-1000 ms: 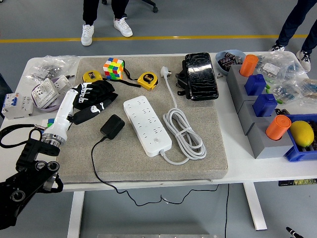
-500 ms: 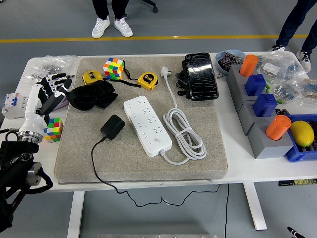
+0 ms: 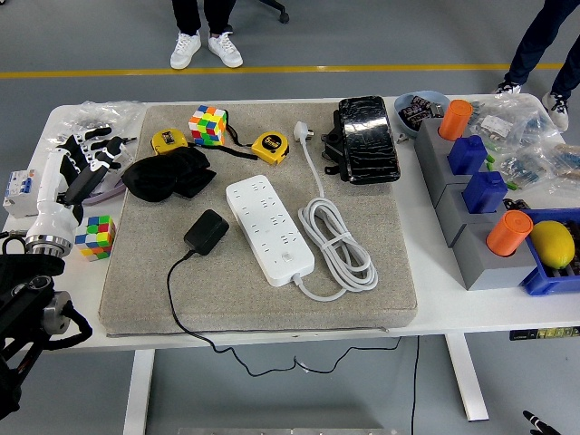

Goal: Put the plug near the board,insert it into the board,press the button,pull the plug out

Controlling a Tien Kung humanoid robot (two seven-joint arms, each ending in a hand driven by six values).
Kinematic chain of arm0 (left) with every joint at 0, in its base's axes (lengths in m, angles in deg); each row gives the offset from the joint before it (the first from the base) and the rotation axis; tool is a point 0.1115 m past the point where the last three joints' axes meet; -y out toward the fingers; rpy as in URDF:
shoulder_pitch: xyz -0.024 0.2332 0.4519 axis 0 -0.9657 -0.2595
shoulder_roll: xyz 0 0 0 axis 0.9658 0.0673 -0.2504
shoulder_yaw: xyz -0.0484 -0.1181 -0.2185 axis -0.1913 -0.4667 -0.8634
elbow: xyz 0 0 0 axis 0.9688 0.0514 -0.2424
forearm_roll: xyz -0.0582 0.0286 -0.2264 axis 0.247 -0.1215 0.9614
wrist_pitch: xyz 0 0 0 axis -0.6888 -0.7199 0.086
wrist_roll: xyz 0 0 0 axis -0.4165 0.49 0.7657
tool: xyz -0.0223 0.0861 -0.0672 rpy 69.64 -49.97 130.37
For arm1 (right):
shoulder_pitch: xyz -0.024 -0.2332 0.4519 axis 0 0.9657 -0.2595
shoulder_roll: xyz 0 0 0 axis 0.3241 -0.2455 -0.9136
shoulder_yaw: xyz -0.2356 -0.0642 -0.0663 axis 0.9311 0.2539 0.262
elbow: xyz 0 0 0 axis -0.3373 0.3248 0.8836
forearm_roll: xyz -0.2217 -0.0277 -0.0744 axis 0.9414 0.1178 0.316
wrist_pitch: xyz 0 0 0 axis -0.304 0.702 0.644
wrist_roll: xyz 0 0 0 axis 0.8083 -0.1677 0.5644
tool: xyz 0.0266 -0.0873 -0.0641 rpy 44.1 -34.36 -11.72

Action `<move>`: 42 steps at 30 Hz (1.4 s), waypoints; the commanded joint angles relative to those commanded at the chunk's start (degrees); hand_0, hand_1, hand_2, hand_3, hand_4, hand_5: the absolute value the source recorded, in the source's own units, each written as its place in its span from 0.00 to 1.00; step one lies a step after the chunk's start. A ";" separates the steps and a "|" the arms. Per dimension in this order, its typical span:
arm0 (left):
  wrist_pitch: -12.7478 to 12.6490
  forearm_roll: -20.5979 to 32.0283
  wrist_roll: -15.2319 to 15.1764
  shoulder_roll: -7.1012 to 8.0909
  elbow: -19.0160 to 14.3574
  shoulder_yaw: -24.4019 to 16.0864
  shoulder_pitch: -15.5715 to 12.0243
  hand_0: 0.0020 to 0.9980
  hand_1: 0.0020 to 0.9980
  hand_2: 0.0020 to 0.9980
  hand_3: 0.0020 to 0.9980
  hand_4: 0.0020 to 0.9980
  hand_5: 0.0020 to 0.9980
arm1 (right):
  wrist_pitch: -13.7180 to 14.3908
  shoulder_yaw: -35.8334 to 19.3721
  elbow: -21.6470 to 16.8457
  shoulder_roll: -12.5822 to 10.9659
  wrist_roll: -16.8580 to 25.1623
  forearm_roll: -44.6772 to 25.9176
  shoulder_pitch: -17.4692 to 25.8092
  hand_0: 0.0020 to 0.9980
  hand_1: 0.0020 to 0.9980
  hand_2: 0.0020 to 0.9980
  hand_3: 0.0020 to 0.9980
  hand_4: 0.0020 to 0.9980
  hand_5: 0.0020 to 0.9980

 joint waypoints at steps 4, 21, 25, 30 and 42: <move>0.08 -0.47 0.48 0.11 -0.48 -0.29 -1.02 0.44 0.58 0.58 0.64 0.90 0.52 | 0.07 0.43 0.11 -0.11 0.00 -0.16 0.69 0.57 0.64 0.61 0.55 0.95 0.51; 0.14 -1.48 1.34 -0.53 -2.36 -1.55 -0.88 0.44 0.58 0.58 0.64 0.89 0.54 | -0.02 -0.03 0.20 -0.06 -0.13 -0.21 1.17 0.57 0.64 0.61 0.54 0.94 0.51; -0.19 -1.31 2.97 -0.42 -3.21 -1.77 -1.22 0.44 0.58 0.58 0.65 0.89 0.55 | -0.09 -0.16 0.17 0.16 -0.21 -0.11 1.34 0.57 0.64 0.61 0.55 0.94 0.51; -0.17 -1.90 3.84 -0.33 -3.53 -2.01 -1.30 0.44 0.58 0.58 0.65 0.89 0.55 | -0.12 -0.70 0.13 0.29 -0.32 0.10 1.31 0.57 0.64 0.62 0.55 0.94 0.51; 0.17 -2.70 5.47 -0.71 -3.88 -2.96 -1.62 0.44 0.58 0.58 0.65 0.89 0.55 | -0.25 -1.30 0.24 0.72 -0.63 0.27 1.29 0.57 0.64 0.62 0.55 0.94 0.51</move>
